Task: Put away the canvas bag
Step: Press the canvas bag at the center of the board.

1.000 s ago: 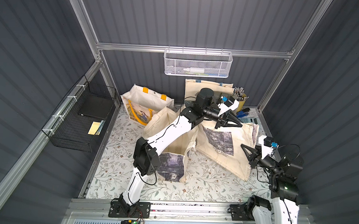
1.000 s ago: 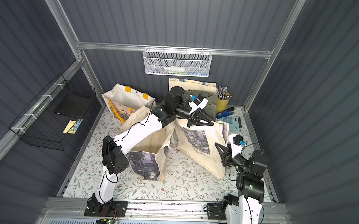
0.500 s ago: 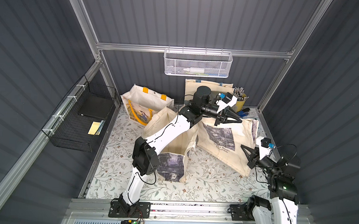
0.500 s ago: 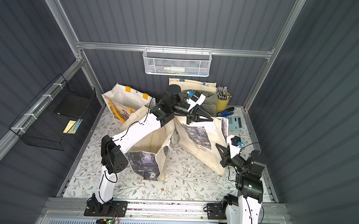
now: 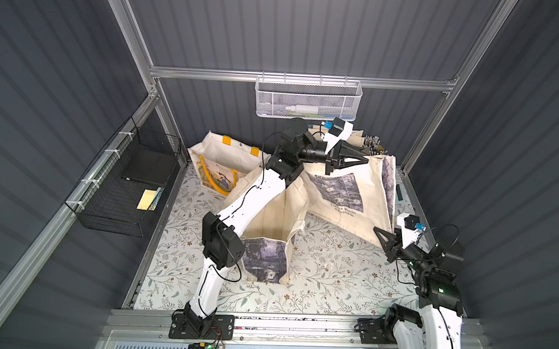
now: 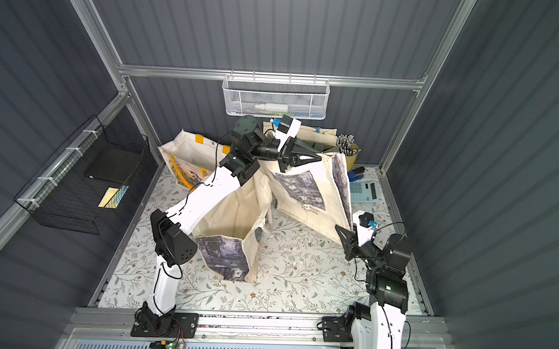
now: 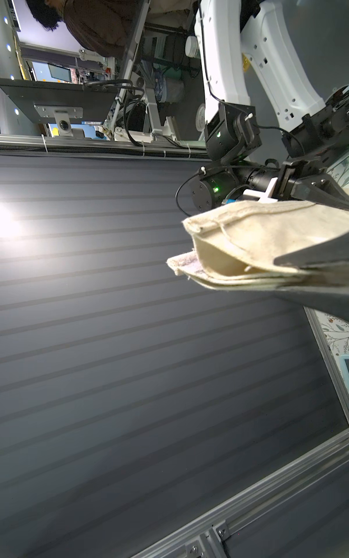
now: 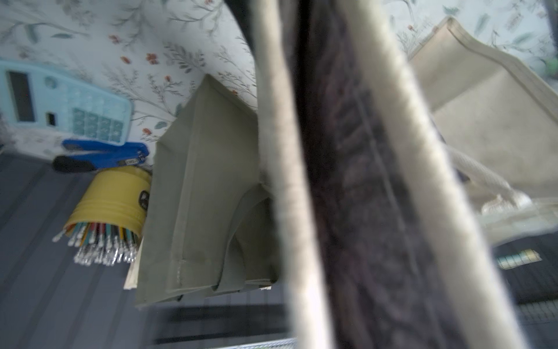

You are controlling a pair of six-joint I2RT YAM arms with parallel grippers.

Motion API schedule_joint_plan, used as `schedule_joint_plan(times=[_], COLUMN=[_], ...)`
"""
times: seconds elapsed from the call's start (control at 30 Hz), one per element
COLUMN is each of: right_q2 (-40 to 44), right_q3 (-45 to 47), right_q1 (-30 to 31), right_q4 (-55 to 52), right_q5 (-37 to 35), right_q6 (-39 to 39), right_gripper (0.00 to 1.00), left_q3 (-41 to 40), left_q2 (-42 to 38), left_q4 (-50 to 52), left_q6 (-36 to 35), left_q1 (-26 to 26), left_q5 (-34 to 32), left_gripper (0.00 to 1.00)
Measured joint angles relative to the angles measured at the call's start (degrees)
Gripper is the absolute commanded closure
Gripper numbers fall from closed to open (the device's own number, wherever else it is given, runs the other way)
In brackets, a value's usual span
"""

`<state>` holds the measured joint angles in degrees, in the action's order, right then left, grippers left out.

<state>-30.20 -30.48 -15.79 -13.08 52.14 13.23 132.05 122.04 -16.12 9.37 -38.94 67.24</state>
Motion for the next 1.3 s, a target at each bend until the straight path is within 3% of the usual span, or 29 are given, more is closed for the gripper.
schedule_joint_plan(times=[0.27,0.4,0.53,0.57,0.67,0.73,0.8,0.9,1.07,1.3], right_q2=[0.0,0.0,0.0,-0.1,-0.3,-0.2,-0.2,-0.2,-1.1,-5.1], right_q3=[0.1,0.1,0.1,0.1,0.1,0.1,0.1,0.1,-0.4,-5.5], right_q1=[0.0,0.0,0.0,0.0,0.1,0.2,0.2,0.2,0.2,0.2], right_q4=[0.1,0.1,0.2,0.2,0.2,0.2,0.2,0.2,0.2,3.1], right_q5=[0.1,-0.5,-1.0,-1.0,-1.0,-0.9,-0.9,-1.2,-2.1,-2.1], right_q6=[0.4,0.5,0.2,0.1,0.4,0.5,0.7,0.6,-0.3,-3.0], right_gripper=[1.0,0.82,0.72,0.73,1.0,1.0,0.83,0.66,0.64,0.48], left_q3=[0.0,0.0,0.0,0.0,0.0,0.0,0.0,0.0,0.1,0.1], left_q2=[0.5,0.6,0.6,0.6,0.6,0.6,0.6,0.6,0.6,0.6], left_q4=[-1.0,-1.4,-1.7,-2.0,-3.0,-3.3,-3.4,-3.3,-3.3,-0.8], left_q6=[1.2,1.7,2.1,2.2,3.0,3.2,3.3,3.3,3.4,2.0], left_q1=[0.0,0.0,0.0,0.0,0.0,0.0,0.0,0.0,-0.1,-1.0], left_q5=[-0.9,-1.1,-1.1,-1.1,-1.3,-1.3,-1.3,-1.3,-1.3,-1.3], left_gripper=[1.0,1.0,1.0,1.0,1.0,1.0,1.0,1.0,1.0,1.0])
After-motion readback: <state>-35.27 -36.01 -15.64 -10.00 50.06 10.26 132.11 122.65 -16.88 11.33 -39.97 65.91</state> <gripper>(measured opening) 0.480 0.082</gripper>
